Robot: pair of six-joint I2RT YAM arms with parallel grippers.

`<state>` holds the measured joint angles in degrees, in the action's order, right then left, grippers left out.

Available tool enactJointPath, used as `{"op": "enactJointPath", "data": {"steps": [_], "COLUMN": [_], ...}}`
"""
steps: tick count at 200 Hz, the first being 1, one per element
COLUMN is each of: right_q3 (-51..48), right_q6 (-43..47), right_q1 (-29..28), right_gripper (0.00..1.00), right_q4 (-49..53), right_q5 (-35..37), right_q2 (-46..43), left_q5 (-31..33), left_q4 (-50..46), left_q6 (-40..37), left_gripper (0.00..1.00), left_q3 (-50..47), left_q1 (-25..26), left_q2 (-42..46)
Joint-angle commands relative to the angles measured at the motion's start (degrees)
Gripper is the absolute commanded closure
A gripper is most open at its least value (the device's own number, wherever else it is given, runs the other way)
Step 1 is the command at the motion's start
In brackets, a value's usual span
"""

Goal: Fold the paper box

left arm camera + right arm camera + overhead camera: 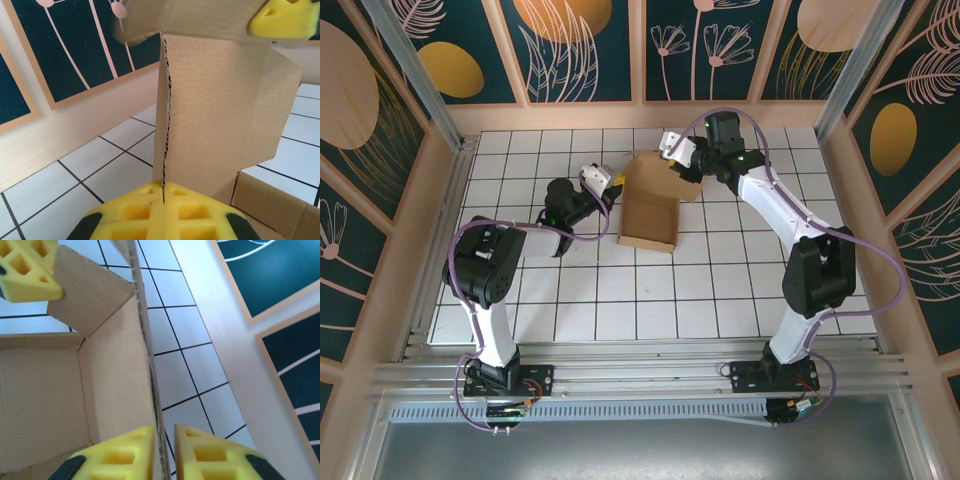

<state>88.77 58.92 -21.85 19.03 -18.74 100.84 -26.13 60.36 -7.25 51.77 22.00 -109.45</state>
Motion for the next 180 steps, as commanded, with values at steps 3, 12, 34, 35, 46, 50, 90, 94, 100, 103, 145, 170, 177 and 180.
{"op": "enactJointPath", "data": {"steps": [3,12,34,35,46,50,90,94,100,103,145,170,177,180], "right_q3": [1.6,1.7,3.0,3.1,4.8,5.6,11.2,11.4,11.6,11.7,12.0,12.1,12.1,12.1], "right_q6": [1.6,1.9,2.3,2.3,2.3,2.3,3.2,3.4,3.9,3.9,4.6,4.3,4.2,4.3], "right_q1": [-1.0,-1.2,-1.3,-1.3,-1.1,-1.2,-1.3,-1.4,-1.6,-1.7,-2.7,-2.7,-2.7,-2.7], "right_gripper": [0.88,0.88,0.89,0.89,0.89,0.9,0.94,0.94,0.94,0.94,0.94,0.94,0.94,0.94], "right_q4": [1.6,1.5,2.7,2.8,4.6,5.3,11.8,12.1,12.5,12.6,13.2,13.5,13.6,13.7], "right_q5": [3.0,3.7,3.1,3.1,2.4,2.3,2.3,2.4,2.7,2.8,3.7,3.7,3.8,3.8], "right_q2": [1.7,2.0,2.6,2.7,3.3,3.6,6.4,6.5,6.6,6.6,6.5,6.7,6.7,6.8], "left_q5": [-1.2,-0.4,1.7,1.8,3.6,4.5,17.0,17.1,17.0,16.4,0.6,-8.9,-10.6,-10.9], "left_q4": [5.5,6.1,6.3,6.4,7.1,7.5,-12.4,-16.6,-22.7,-25.0,-42.9,-42.6,-42.3,-42.3], "left_q6": [3.2,4.4,7.0,7.2,9.8,11.3,38.3,40.4,42.9,44.1,50.2,51.9,51.8,51.7], "left_gripper": [0.81,0.67,0.53,0.53,0.46,0.44,0.58,0.61,0.64,0.65,0.74,0.81,0.83,0.84], "left_q3": [-1.1,-2.3,-6.4,-6.7,-9.8,-10.7,-6.2,-3.7,-0.3,1.2,22.0,27.5,28.2,28.3], "left_q1": [0.2,0.2,0.2,0.2,0.1,0.0,-4.3,-5.2,-6.2,-6.8,-10.1,-9.9,-9.6,-9.5], "left_q2": [1.8,2.7,6.7,6.8,9.4,10.5,17.1,16.5,15.3,14.5,-1.9,-9.1,-10.1,-10.4]}}
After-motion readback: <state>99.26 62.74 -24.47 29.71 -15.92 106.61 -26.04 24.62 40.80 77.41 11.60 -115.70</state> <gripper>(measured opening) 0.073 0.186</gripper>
